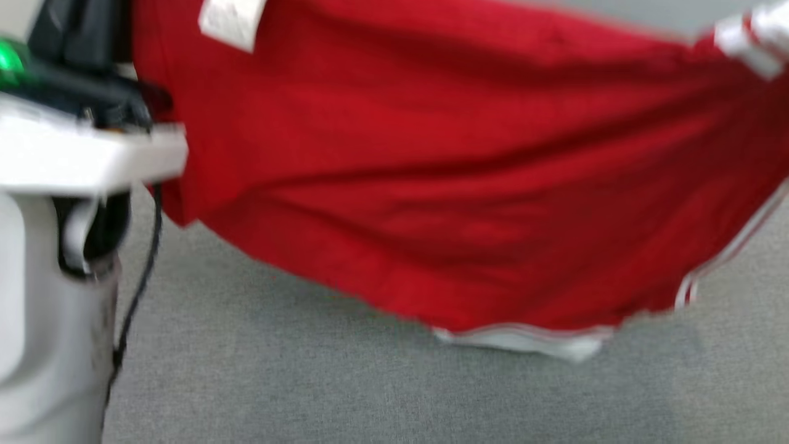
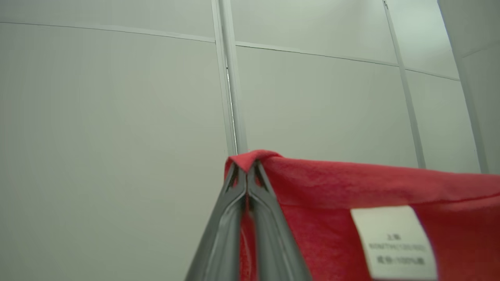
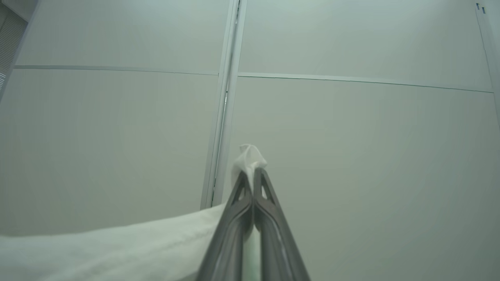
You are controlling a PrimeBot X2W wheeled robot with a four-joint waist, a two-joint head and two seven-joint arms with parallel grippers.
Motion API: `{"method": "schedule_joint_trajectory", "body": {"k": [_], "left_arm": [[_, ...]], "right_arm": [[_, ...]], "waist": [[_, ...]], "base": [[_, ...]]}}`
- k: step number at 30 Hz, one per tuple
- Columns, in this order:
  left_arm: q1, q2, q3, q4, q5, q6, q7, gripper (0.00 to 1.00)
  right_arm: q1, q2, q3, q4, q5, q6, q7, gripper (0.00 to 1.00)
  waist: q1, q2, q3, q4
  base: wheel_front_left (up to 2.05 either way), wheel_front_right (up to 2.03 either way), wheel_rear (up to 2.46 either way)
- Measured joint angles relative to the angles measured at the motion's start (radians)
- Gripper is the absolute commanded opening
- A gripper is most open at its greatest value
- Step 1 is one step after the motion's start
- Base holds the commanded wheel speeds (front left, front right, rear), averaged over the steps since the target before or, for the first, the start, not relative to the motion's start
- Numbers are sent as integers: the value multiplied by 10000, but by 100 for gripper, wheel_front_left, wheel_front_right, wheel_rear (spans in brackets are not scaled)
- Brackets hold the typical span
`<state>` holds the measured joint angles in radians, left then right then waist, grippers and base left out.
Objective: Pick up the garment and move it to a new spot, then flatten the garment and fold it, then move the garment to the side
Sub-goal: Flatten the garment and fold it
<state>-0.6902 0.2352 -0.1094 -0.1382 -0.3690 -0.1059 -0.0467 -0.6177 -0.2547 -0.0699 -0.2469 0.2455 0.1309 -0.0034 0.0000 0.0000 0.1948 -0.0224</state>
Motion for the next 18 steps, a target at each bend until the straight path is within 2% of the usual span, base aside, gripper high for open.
{"method": "schedule_joint_trajectory", "body": {"k": [3,7,8,9,10,11,15,18], "left_arm": [[-1500,4,-46,1411,-105,-81,-245,0],[-3311,-54,-157,3452,-132,-134,-851,0],[-3311,-54,-157,3452,-132,-134,-851,0],[-3748,-84,-207,3954,-140,-153,-1028,0],[-4516,-213,-267,4905,-182,-165,-1398,0],[-4516,-213,-267,4905,-182,-165,-1398,0],[-5687,-263,-343,6805,-284,-176,-1741,0],[-6099,-307,-525,8287,-357,-207,-1831,0]], "right_arm": [[-1686,-261,416,1177,211,0,-98,0],[-4023,-291,989,3009,414,0,-516,0],[-4023,-291,989,3009,414,0,-516,0],[-4589,-274,1122,3478,414,0,-686,0],[-5630,-182,1381,4445,410,0,-1114,0],[-5630,-182,1381,4445,410,0,-1114,0],[-7115,128,1894,6284,343,0,-1921,0],[-7613,453,2359,7680,372,0,-2217,0]], "waist": [[0,0,480,18],[-1,0,1092,50],[-1,0,1092,50],[0,0,1228,61],[0,0,1452,84],[0,0,1452,84],[0,0,1733,66],[0,0,1863,-12]], "base": [[0,0,0],[0,0,0],[0,0,0],[0,0,0],[0,0,0],[0,0,0],[0,0,0],[0,0,0]]}}
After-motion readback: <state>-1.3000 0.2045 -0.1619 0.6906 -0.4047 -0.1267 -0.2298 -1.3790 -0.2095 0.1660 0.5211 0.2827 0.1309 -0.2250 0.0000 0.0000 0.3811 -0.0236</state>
